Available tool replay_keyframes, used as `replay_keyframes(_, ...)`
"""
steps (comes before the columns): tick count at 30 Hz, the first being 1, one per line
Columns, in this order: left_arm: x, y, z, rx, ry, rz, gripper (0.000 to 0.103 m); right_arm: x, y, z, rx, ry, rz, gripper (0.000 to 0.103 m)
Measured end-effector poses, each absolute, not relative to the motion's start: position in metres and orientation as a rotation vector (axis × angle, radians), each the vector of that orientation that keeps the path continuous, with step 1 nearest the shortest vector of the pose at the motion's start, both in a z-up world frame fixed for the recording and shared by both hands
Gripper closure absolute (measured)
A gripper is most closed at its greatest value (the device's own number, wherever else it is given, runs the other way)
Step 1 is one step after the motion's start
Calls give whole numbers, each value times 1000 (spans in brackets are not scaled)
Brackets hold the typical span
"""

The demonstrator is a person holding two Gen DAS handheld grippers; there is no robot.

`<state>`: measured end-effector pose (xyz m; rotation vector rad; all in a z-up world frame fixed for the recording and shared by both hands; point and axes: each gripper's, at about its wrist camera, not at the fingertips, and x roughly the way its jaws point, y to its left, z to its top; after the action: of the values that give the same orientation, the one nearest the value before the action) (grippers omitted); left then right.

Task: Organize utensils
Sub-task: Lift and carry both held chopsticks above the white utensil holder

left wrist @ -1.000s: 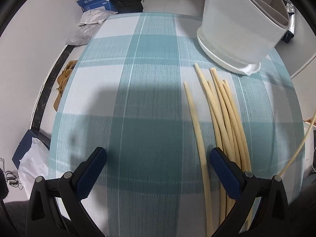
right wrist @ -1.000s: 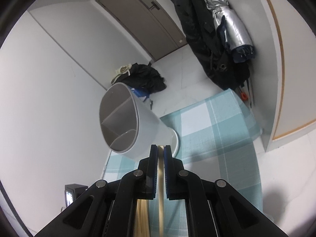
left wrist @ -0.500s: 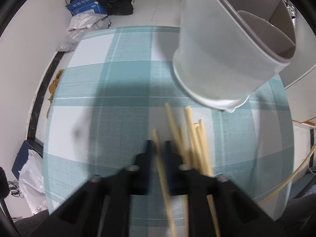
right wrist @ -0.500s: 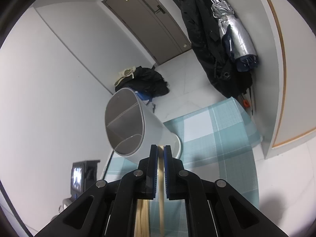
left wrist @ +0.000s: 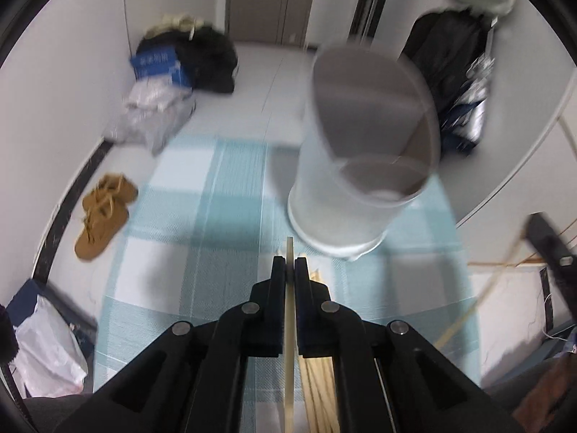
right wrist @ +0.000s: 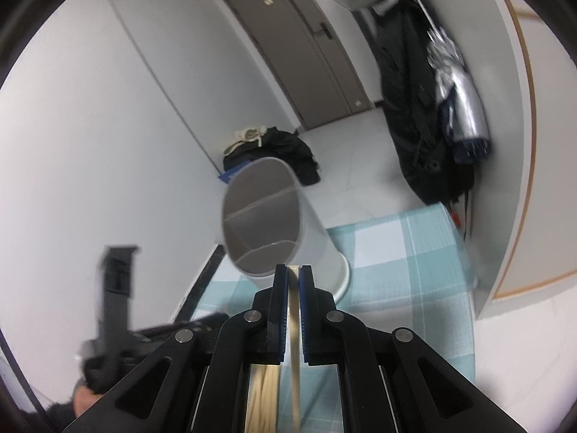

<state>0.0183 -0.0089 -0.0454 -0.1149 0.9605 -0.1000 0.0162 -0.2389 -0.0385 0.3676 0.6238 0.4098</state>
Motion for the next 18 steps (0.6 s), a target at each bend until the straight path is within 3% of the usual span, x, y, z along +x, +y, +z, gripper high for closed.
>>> replay_keyframes(6,-11,-14,-13,-82,822,-156,102,-6,-215,-24,297,546,435,98)
replay_keyframes(18,-22,-8,6,-72,791,-206,103,-25,-186,-11,194,499,417,98)
